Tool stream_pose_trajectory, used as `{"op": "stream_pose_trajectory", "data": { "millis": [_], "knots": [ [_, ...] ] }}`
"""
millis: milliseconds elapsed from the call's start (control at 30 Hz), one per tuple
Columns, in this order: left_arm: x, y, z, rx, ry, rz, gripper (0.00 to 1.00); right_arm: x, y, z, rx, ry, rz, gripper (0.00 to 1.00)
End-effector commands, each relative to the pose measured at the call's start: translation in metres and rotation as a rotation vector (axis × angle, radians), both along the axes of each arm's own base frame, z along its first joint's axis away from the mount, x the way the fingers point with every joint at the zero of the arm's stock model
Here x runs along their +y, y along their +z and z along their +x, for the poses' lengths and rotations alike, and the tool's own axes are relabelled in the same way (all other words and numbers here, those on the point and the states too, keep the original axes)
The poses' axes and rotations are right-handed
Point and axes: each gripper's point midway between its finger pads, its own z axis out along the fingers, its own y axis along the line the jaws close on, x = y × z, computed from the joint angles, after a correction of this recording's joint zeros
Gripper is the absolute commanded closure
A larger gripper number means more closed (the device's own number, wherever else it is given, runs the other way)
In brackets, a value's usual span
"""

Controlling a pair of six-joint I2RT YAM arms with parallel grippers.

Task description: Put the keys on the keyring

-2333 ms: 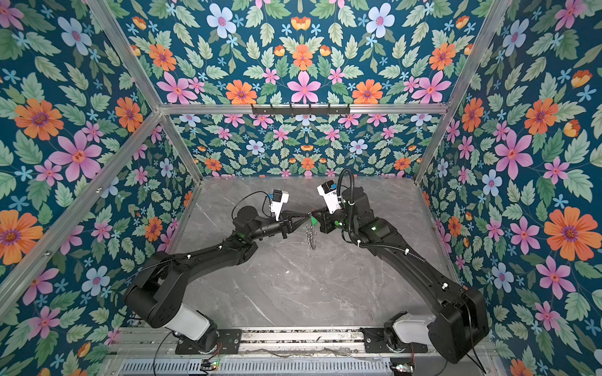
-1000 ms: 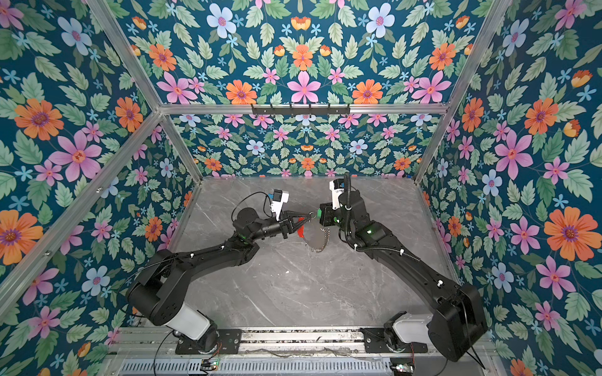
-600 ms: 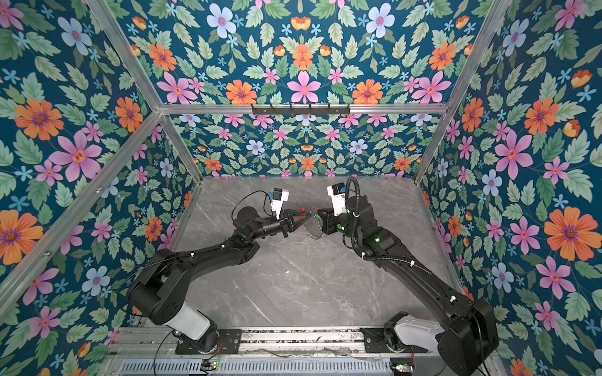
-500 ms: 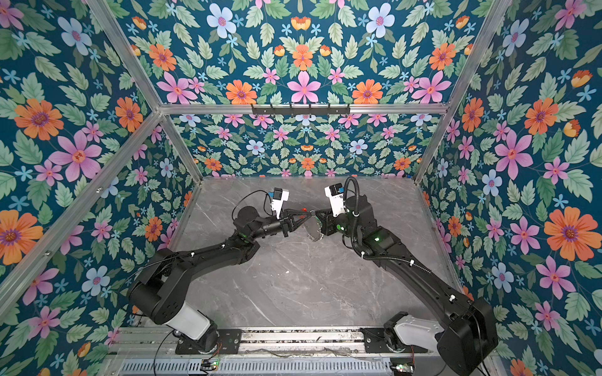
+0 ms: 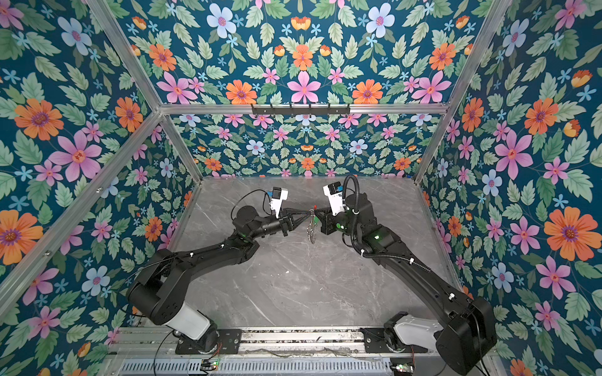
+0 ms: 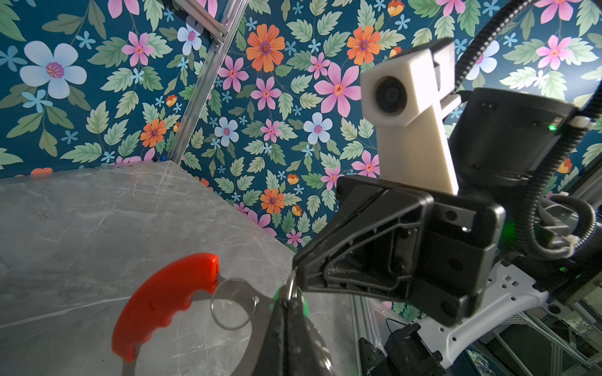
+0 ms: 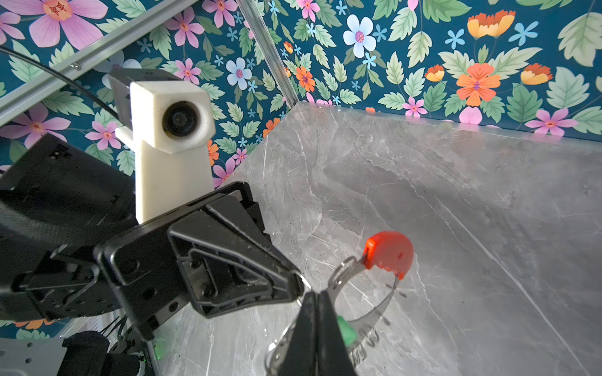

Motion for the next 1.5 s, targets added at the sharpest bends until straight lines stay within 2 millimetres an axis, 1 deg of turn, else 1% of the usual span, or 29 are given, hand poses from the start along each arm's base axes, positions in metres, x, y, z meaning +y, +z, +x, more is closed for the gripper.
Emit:
{"op": "stream_pose_trajectory", "data": {
  "millis": [0, 133, 500, 600, 733, 867, 1067, 1233, 1467],
  "knots": [
    [-0.001, 0.006, 0.002, -0.023, 0.01, -0.004, 1.0, 0.008, 0.014, -0.011, -0.037, 0.071, 0.03, 1.0],
    [-0.002, 0.001, 0.008, -0.012, 0.03, 0.026, 1.0, 0.007, 0.014, -0.012, -0.041, 0.076, 0.025, 1.0],
    [-0.003, 0.0, 0.009, -0.01, 0.029, 0.031, 1.0, 0.011, 0.014, -0.012, -0.03, 0.099, 0.022, 1.0],
    [-0.003, 0.0, 0.009, -0.014, 0.031, 0.033, 1.0, 0.007, 0.007, -0.014, -0.026, 0.082, 0.003, 1.0],
    [-0.003, -0.001, 0.011, -0.015, 0.039, 0.044, 1.0, -0.007, -0.001, -0.016, -0.037, 0.032, -0.045, 1.0],
    [-0.003, -0.002, 0.012, -0.014, 0.044, 0.048, 1.0, -0.015, -0.001, -0.018, -0.04, 0.011, -0.05, 1.0],
    [-0.004, -0.001, 0.012, -0.003, 0.037, 0.043, 1.0, -0.008, 0.004, -0.017, -0.034, 0.044, -0.031, 1.0],
    [-0.003, 0.001, 0.009, -0.007, 0.034, 0.04, 1.0, 0.0, 0.005, -0.013, -0.025, 0.07, -0.02, 1.0],
    [-0.006, -0.001, 0.008, -0.001, 0.022, 0.044, 1.0, 0.006, 0.009, -0.004, -0.029, 0.069, -0.011, 1.0]
  ]
}}
